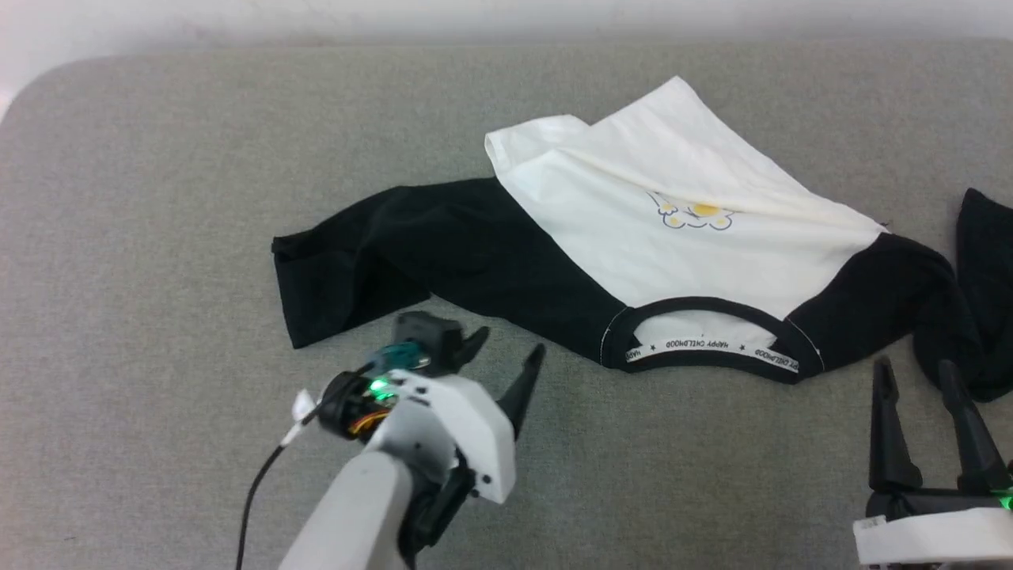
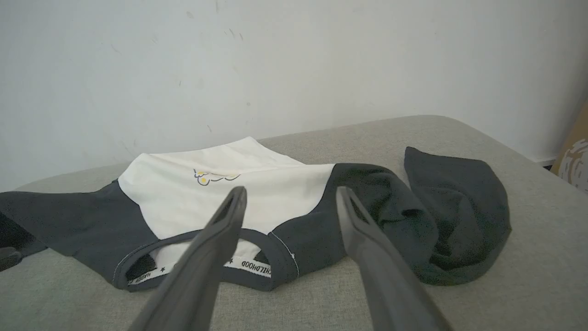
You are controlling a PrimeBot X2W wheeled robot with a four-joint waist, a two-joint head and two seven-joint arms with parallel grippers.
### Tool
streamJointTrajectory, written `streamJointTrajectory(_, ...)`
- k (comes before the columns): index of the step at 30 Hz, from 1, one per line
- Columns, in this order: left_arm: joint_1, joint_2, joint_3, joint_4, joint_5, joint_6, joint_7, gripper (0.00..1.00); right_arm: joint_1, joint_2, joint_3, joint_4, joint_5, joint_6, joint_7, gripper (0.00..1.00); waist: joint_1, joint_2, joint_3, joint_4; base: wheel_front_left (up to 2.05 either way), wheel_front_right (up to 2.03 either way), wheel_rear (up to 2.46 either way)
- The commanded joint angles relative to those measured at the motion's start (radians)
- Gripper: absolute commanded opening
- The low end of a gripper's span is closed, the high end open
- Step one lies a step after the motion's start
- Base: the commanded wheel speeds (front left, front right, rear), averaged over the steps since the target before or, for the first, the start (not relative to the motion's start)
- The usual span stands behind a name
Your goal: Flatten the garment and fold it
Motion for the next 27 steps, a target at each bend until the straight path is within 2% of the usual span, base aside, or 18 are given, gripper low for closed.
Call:
streamJointTrajectory(1, -0.03, -0.005, -0.015, 0.024, 0.008, 0.0, 0.0, 1.0, -0.015, 0.0, 0.004, -0.001, -0.002, -0.001, -0.005, 1.0, -0.0001, 0.0, 0.022, -0.013, 0.0, 0.0, 0.0)
streamJointTrajectory(10, -0.144, -0.006, -0.095, 0.14, 0.029, 0.015, -0.029, 1.0, -0.024, 0.0, 0.012, 0.011, -0.007, -0.001, -0.005, 1.0, -0.0001, 0.0, 0.066, -0.034, 0.0, 0.0, 0.0)
streamJointTrajectory(21, -0.26, -0.001, -0.147, 0.29, 0.082, 0.021, 0.008, 1.0, -0.027, 0.0, 0.037, 0.021, -0.013, -0.001, -0.005, 1.0, -0.0001, 0.0, 0.09, -0.056, 0.0, 0.0, 0.0)
streamJointTrajectory(27, -0.292, -0.002, -0.155, 0.36, 0.08, 0.044, 0.058, 1.0, -0.031, 0.0, 0.046, 0.027, -0.013, -0.001, -0.005, 1.0, -0.0001, 0.0, 0.103, -0.075, 0.0, 0.0, 0.0)
